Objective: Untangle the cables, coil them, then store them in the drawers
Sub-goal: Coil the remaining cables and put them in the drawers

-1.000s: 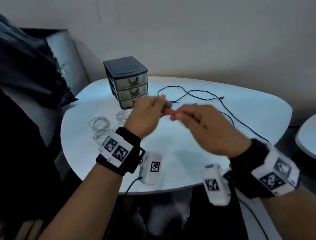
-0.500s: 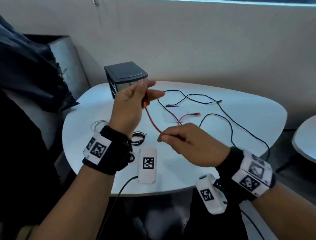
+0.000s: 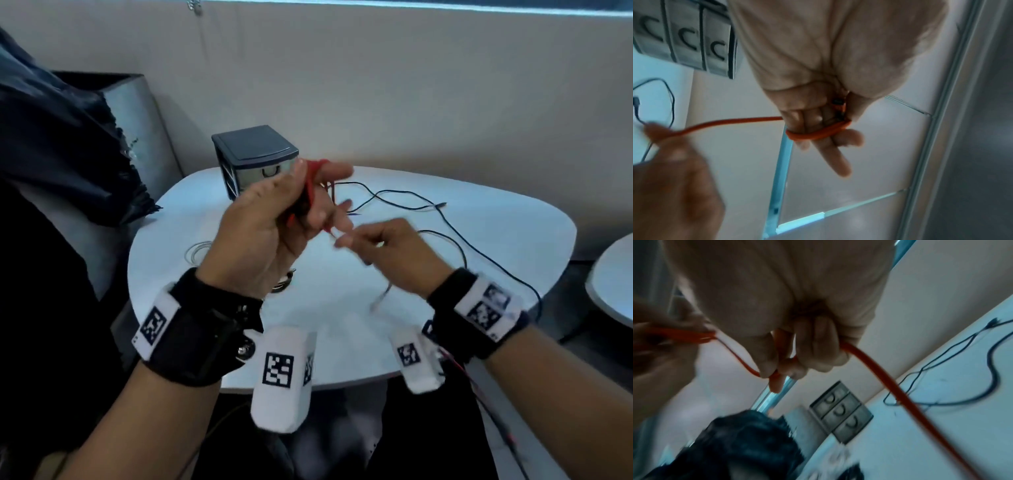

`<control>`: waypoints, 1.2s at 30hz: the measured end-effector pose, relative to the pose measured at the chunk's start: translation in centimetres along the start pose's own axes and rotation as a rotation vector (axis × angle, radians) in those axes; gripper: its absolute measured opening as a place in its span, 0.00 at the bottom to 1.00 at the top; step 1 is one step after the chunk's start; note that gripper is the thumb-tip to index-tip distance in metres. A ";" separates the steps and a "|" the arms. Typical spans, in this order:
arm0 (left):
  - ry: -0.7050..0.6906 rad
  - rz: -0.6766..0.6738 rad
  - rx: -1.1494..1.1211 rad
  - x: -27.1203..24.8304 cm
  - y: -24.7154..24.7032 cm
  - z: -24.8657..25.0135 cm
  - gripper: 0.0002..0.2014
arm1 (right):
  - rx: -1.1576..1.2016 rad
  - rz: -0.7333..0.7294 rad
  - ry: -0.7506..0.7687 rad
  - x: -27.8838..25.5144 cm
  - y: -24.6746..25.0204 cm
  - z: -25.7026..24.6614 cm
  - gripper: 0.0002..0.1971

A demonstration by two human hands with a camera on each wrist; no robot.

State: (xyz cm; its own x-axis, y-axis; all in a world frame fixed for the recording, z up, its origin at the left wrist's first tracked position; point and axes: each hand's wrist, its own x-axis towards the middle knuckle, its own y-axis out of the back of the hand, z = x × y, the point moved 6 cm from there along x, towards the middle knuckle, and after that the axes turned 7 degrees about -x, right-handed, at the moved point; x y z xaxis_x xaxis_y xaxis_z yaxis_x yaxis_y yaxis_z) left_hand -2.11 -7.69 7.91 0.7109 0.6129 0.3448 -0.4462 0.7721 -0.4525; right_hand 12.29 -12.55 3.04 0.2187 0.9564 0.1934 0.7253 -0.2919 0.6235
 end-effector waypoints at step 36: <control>0.261 0.184 0.051 -2.7 0.7 -4.9 0.26 | 0.153 0.105 0.040 -2.0 1.1 1.1 0.09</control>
State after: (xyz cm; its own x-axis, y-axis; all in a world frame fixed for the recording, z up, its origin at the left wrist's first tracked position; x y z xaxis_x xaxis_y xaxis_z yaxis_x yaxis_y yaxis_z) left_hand -1.61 -9.65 2.63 0.7282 0.6845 0.0354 -0.6023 0.6637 -0.4435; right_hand 13.37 -14.82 2.48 0.2747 0.9189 0.2831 0.7915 -0.3833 0.4761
